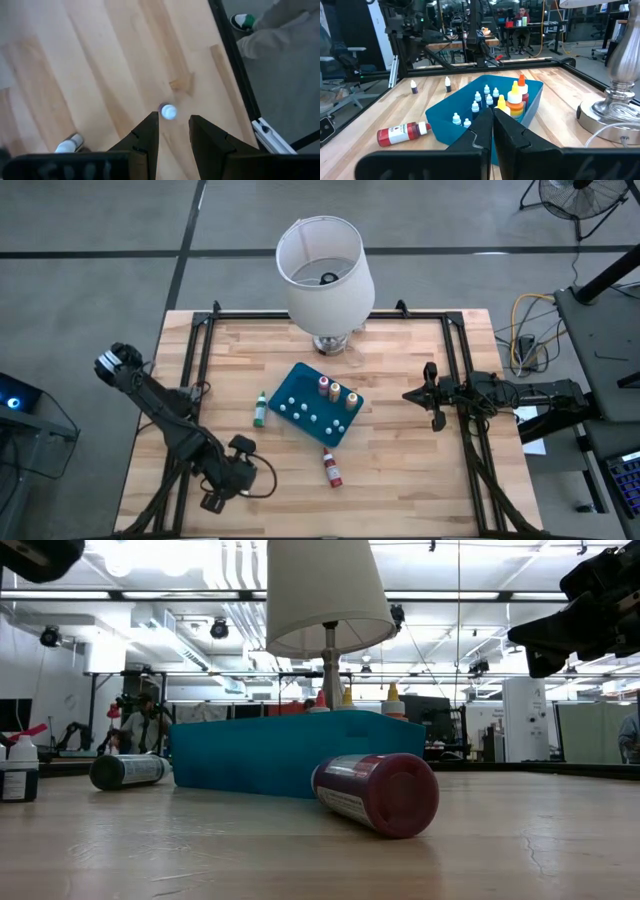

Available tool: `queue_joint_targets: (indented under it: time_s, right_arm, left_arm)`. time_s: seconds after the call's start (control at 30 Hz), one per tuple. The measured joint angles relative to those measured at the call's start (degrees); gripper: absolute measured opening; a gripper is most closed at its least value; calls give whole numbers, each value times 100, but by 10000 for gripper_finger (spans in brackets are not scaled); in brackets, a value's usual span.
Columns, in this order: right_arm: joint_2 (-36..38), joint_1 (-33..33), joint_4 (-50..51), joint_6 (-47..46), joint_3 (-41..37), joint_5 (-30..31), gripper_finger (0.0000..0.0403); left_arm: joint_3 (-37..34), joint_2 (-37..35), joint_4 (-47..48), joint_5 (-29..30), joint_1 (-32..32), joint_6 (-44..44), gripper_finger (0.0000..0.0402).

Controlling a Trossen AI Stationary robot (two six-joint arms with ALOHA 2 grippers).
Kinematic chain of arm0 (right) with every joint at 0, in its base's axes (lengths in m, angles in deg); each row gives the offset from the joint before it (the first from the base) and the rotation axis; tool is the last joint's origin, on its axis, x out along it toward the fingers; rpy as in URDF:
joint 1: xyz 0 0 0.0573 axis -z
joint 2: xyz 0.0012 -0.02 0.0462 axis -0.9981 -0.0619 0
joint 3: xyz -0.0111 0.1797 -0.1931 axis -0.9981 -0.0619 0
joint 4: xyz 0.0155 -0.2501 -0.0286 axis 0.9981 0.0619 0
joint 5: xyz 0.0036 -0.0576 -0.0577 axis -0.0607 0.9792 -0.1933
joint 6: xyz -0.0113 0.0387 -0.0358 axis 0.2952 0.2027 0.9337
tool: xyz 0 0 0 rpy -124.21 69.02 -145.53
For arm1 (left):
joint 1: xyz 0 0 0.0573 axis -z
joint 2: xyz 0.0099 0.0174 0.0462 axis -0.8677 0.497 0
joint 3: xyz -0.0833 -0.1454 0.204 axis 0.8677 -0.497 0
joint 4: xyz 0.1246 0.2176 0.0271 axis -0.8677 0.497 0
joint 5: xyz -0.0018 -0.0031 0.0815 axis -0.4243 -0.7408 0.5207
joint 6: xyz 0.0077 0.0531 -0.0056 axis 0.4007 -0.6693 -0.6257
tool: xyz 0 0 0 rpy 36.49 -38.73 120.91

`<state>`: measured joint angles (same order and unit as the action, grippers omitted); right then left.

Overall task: Pick & Place food coloring
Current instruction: Put the small purple food coloring bottle into the blue container

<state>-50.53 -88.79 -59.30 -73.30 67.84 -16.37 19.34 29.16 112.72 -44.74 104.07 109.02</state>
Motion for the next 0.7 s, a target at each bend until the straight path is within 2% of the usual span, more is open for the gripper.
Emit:
queue_joint_targets:
  time_s: [0.27, 0.57, 0.7]
  right_arm:
    - [0, -1, 0, 0, 0, 0, 8]
    - [0, 1, 0, 0, 0, 0, 9]
    - [0, -1, -1, 0, 0, -1, 8]
  left_arm:
    - [223, 331, 15, -76, 138, -9, 87]
    - [437, 431, 129, 70, 237, 203, 179]
    - [471, 548, 219, 74, 375, 248, 199]
